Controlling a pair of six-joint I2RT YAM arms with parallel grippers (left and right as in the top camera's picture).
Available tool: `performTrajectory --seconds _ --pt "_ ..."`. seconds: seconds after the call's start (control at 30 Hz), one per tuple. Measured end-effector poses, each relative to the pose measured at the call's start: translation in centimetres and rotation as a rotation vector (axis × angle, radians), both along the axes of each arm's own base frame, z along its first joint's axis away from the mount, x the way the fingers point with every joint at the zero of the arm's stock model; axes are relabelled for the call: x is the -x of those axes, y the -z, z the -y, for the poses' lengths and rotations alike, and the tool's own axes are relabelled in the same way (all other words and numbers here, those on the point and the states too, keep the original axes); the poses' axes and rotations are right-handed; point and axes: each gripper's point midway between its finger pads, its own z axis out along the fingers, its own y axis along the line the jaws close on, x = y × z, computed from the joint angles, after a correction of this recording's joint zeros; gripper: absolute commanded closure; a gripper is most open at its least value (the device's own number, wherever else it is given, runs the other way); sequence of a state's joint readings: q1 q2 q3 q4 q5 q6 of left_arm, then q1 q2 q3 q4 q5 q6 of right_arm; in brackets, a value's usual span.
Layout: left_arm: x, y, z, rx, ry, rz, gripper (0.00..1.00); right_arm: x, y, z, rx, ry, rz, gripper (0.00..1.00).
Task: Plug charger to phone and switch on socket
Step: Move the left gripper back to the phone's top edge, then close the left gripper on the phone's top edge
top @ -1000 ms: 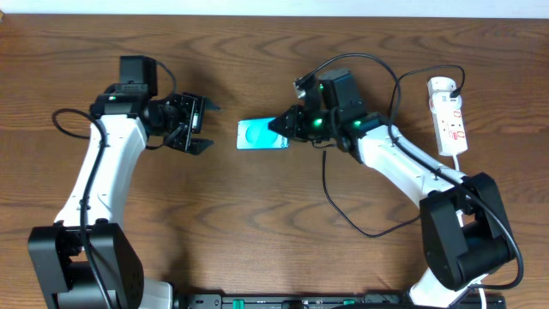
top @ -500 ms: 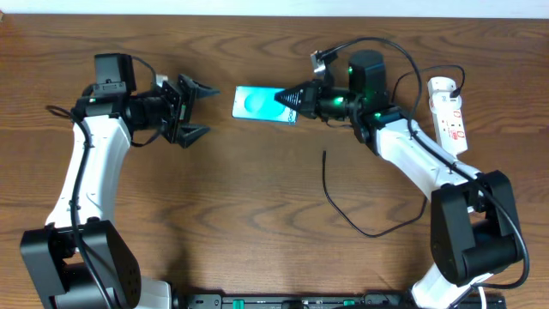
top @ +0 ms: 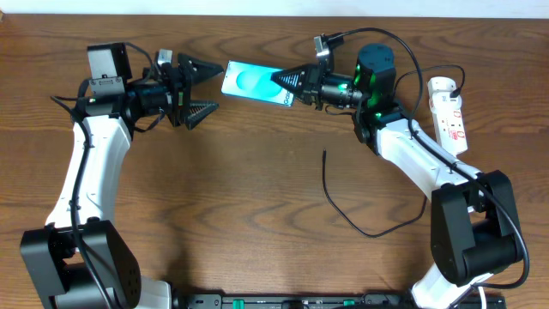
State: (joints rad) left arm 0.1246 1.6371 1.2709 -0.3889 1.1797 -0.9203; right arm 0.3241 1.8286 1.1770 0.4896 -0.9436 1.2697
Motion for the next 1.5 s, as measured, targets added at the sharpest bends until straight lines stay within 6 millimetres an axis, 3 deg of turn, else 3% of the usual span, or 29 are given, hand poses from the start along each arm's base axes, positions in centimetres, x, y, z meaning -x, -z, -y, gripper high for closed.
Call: performTrajectory --seconds 0.27,0.43,0.6,0.77,0.97,1.1,1.23,1.5 --pt "-1.3 -1.4 -0.1 0.006 -0.014 0.083 0.1 -2.3 0.3 0.7 -0.039 0.166 -0.152 0.99" --pt "-1.8 -1.8 0.1 0.009 -0.021 0.102 0.1 -3.0 -0.1 0.0 -0.088 0.25 -0.223 0.99" --pt "-2.1 -1.9 1.3 0.0 -0.025 0.101 0.11 -2.8 -0.2 -1.2 -0.117 0.276 -0.27 0.99" --pt "-2.4 -1.3 2.6 -0.031 -0.045 0.081 0.25 -2.3 -0.7 -2.3 -0.141 0.273 -0.286 0.99" --pt "-3.3 -1.2 3.2 -0.078 -0.082 0.114 0.25 -2.3 -0.8 -2.3 -0.156 0.277 -0.309 0.99" --pt "-3.9 -1.1 2.9 -0.093 -0.119 0.114 0.25 -2.3 -0.8 -2.4 -0.158 0.276 -0.311 0.99" --pt "-4.5 -1.1 2.4 -0.102 -0.162 0.105 0.36 -2.3 -0.8 -2.4 -0.158 0.275 -0.311 0.99" --pt "-5.3 -1.0 1.7 -0.123 -0.226 0.103 0.37 -1.9 -1.3 -3.1 -0.172 0.258 -0.298 0.99"
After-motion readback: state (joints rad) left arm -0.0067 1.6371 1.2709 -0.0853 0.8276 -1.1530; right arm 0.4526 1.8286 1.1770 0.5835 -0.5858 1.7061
